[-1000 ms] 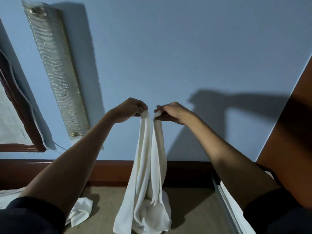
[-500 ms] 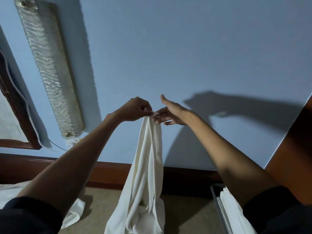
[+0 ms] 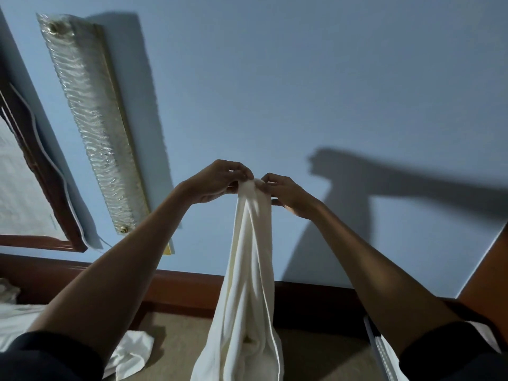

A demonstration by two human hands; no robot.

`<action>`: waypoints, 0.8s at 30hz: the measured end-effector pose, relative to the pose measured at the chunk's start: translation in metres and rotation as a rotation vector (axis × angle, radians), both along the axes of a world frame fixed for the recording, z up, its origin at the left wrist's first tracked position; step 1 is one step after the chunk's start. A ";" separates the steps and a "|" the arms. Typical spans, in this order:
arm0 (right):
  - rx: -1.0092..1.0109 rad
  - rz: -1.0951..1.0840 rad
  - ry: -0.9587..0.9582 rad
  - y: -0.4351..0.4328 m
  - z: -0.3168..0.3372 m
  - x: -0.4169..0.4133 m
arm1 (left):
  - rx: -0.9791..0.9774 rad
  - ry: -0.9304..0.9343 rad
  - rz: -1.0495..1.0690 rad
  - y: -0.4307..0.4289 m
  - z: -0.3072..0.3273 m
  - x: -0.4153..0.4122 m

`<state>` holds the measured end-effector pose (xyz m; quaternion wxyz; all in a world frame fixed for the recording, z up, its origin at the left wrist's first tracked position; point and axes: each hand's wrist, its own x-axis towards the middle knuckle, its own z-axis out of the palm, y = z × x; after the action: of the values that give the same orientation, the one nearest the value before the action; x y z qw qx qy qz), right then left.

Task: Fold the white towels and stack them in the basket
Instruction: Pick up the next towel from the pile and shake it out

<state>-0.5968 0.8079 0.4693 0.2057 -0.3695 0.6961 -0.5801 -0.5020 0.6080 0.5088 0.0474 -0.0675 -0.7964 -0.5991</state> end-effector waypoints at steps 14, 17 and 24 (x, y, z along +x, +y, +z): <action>0.105 -0.042 -0.006 0.002 -0.017 0.016 | -0.308 0.108 0.058 -0.016 -0.001 0.007; 0.148 -0.063 0.011 -0.001 -0.008 0.034 | -0.524 0.163 0.083 -0.020 0.010 0.016; -0.015 -0.174 0.106 -0.009 0.041 0.082 | -0.752 0.247 0.178 -0.034 0.042 0.057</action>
<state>-0.5146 0.7989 0.5104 0.1145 -0.3392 0.7311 -0.5807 -0.4447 0.5745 0.5505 0.1665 -0.0825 -0.9511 -0.2469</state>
